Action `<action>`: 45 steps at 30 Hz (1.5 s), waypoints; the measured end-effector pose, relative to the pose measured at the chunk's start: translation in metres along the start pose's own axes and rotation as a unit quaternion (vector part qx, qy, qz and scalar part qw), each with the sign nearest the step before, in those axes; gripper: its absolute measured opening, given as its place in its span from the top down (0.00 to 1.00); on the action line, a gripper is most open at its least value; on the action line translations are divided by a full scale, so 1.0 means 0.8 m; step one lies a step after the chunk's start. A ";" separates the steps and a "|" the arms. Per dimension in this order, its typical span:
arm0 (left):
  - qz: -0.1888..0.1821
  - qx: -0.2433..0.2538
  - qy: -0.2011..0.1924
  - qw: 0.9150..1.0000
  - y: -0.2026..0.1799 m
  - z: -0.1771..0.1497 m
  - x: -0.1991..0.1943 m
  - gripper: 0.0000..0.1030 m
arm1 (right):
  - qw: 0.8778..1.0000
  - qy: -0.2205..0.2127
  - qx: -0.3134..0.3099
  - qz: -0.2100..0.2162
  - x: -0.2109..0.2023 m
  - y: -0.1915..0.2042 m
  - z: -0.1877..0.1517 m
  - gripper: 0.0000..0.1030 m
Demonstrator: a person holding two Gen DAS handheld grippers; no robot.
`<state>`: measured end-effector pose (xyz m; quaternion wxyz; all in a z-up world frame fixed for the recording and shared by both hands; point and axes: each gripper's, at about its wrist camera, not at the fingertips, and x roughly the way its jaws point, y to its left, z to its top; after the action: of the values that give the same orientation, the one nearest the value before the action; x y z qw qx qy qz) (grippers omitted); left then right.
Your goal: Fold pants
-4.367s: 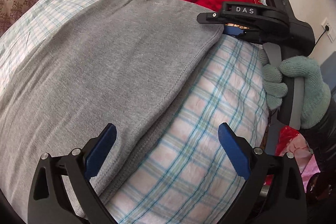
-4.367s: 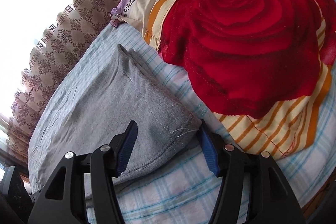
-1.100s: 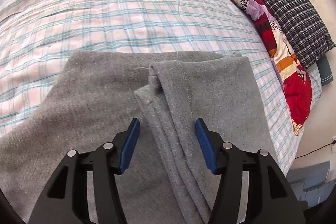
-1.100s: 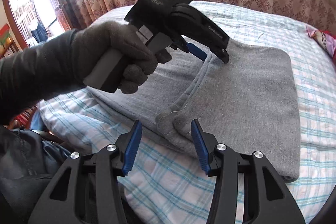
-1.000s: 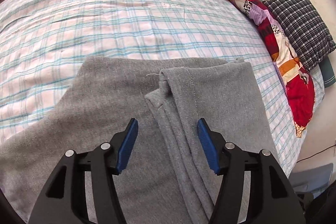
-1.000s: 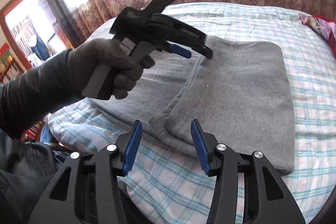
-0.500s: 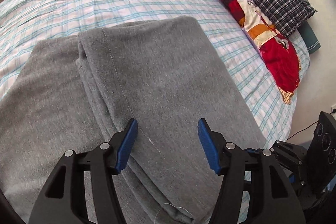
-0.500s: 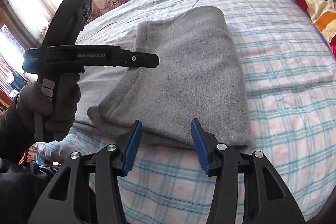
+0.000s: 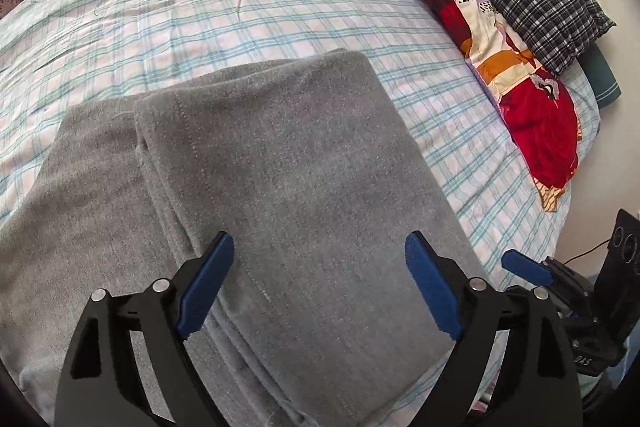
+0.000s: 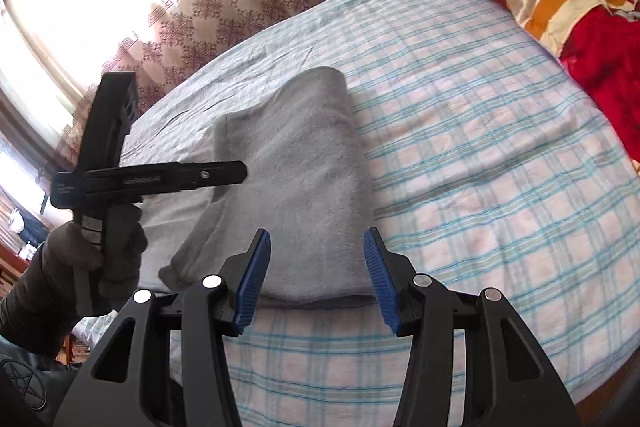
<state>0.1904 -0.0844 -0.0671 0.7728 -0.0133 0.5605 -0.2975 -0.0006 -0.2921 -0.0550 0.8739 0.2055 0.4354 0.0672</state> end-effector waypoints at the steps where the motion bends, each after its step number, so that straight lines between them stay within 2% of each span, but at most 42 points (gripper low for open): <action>1: -0.001 0.000 0.001 1.000 -0.006 0.008 0.000 0.12 | 1.000 0.004 0.009 -0.009 0.004 -0.008 0.001 0.51; 4: 0.007 0.009 0.006 1.000 -0.028 0.028 0.005 0.11 | 0.999 0.022 0.034 -0.006 0.021 -0.025 0.001 0.51; 9: 0.014 0.022 0.018 0.999 -0.061 0.055 0.022 0.11 | 0.998 0.045 0.042 0.014 0.047 -0.030 0.001 0.51; 16: 0.007 -0.006 0.044 0.999 -0.070 0.080 0.056 0.11 | 0.997 0.057 0.052 0.030 0.068 -0.029 -0.003 0.50; 22: 0.024 -0.020 0.056 0.998 -0.070 0.091 0.075 0.11 | 0.998 0.051 0.030 0.035 0.065 -0.018 -0.002 0.64; 29: 0.035 -0.023 0.065 0.997 -0.069 0.095 0.084 0.11 | 0.999 0.020 -0.039 0.033 0.042 0.020 0.003 0.72; 35: 0.066 -0.013 0.092 0.994 -0.071 0.104 0.091 0.11 | 0.994 0.007 -0.100 0.043 0.027 0.062 0.006 0.74; 40: 0.073 -0.024 0.100 0.992 -0.068 0.110 0.090 0.11 | 0.989 0.001 -0.142 0.046 0.025 0.090 0.010 0.74; 42: 0.085 -0.016 0.095 0.992 -0.066 0.107 0.086 0.12 | 0.988 0.000 -0.149 0.048 0.024 0.097 0.011 0.74; 45: 0.105 -0.014 0.097 0.990 -0.056 0.105 0.078 0.29 | 0.987 -0.001 -0.156 0.050 0.023 0.104 0.010 0.74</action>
<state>0.2559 -0.1767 -0.0737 0.7414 0.0636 0.6353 -0.2066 0.0215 -0.2139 -0.0295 0.8913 0.0888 0.4075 0.1778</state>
